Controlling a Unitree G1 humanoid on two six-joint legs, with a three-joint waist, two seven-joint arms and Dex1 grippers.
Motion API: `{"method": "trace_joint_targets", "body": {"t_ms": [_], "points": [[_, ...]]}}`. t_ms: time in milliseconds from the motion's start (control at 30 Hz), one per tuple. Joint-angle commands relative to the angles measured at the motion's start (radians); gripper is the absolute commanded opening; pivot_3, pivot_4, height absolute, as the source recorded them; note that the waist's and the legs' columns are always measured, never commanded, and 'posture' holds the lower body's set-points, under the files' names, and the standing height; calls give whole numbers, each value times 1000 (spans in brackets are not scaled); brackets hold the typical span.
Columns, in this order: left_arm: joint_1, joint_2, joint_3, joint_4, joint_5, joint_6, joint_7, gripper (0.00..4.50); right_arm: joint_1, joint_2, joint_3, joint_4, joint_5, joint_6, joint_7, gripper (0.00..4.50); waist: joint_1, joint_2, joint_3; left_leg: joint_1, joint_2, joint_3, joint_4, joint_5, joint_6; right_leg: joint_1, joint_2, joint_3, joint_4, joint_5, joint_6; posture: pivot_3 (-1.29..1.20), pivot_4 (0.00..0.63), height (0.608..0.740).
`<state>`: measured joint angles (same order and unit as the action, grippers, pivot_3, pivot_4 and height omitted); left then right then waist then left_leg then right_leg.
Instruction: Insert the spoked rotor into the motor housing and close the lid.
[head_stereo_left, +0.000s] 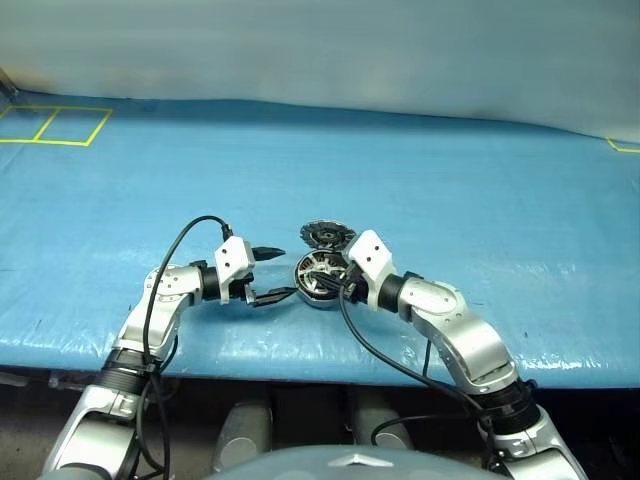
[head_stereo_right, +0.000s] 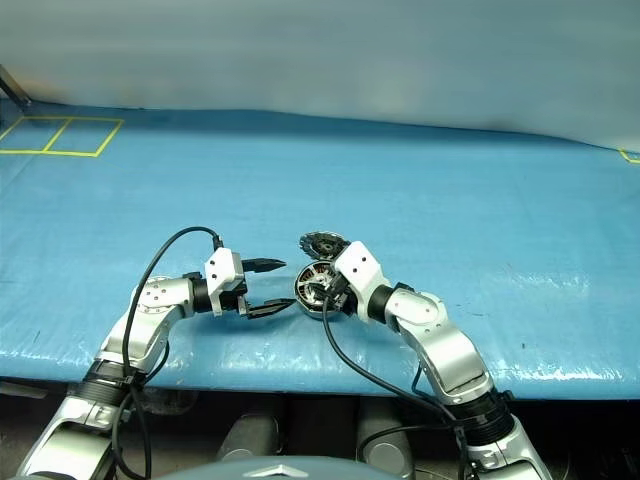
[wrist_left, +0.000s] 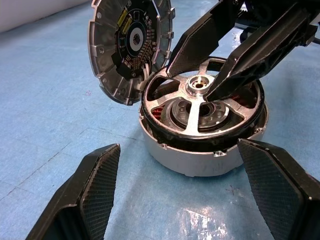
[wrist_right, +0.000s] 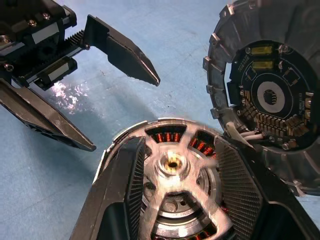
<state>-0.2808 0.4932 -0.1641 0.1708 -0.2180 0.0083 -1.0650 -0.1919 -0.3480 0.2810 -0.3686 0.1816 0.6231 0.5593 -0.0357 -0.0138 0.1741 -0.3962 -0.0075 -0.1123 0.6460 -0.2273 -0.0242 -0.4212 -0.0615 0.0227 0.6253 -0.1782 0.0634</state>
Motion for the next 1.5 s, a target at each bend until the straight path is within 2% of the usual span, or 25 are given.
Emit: {"method": "trace_joint_targets", "body": {"t_ms": [33,267,400,500,667,900,1167,1333,1500], "points": [[1,-4,24,-7,-15,-22,4,4109,1,-2,-21,-40,11,2,-8,2308,0,0,0,0,0,0,0,0,0,0,0,0,0,0,0,0,150,740],[2,-5,24,-8,-15,-25,5,4109,6,-8,-40,-60,26,2,-12,2308,0,0,0,0,0,0,0,0,0,0,0,0,0,0,0,0,150,740],[12,-7,29,-13,-16,-32,13,4109,42,-37,-103,-75,33,10,-30,2308,1,0,0,0,0,0,0,0,0,0,0,0,0,0,0,0,150,740],[21,-8,31,-15,-18,-40,19,4109,74,-67,-146,-96,40,16,-33,1706,4,0,0,0,0,0,0,0,0,0,0,0,0,0,0,0,150,740],[31,-17,43,-12,-26,-63,31,4109,121,-125,-205,-125,52,48,-33,14,5,0,0,0,0,0,0,0,0,0,0,0,0,0,0,0,150,740],[30,-33,58,-1,-43,-77,35,4109,40,-109,-240,40,-16,52,-142,14,4,0,0,0,0,1,1,0,0,0,0,0,0,0,0,0,150,740],[38,-49,65,-3,-50,-77,49,4109,-246,-48,-238,241,0,-46,-114,14,-2,0,0,0,0,2,0,0,0,0,0,1,0,0,0,0,150,740],[60,-43,68,-25,-56,-65,49,4109,-320,8,-203,192,93,-33,-11,14,-2,0,0,0,0,1,-2,0,0,0,0,0,0,0,0,0,150,740],[81,-5,66,-67,-54,-22,39,4109,-260,28,-140,89,122,12,17,14,0,1,0,0,0,1,-3,0,0,-1,0,0,0,0,0,0,150,740]]}}
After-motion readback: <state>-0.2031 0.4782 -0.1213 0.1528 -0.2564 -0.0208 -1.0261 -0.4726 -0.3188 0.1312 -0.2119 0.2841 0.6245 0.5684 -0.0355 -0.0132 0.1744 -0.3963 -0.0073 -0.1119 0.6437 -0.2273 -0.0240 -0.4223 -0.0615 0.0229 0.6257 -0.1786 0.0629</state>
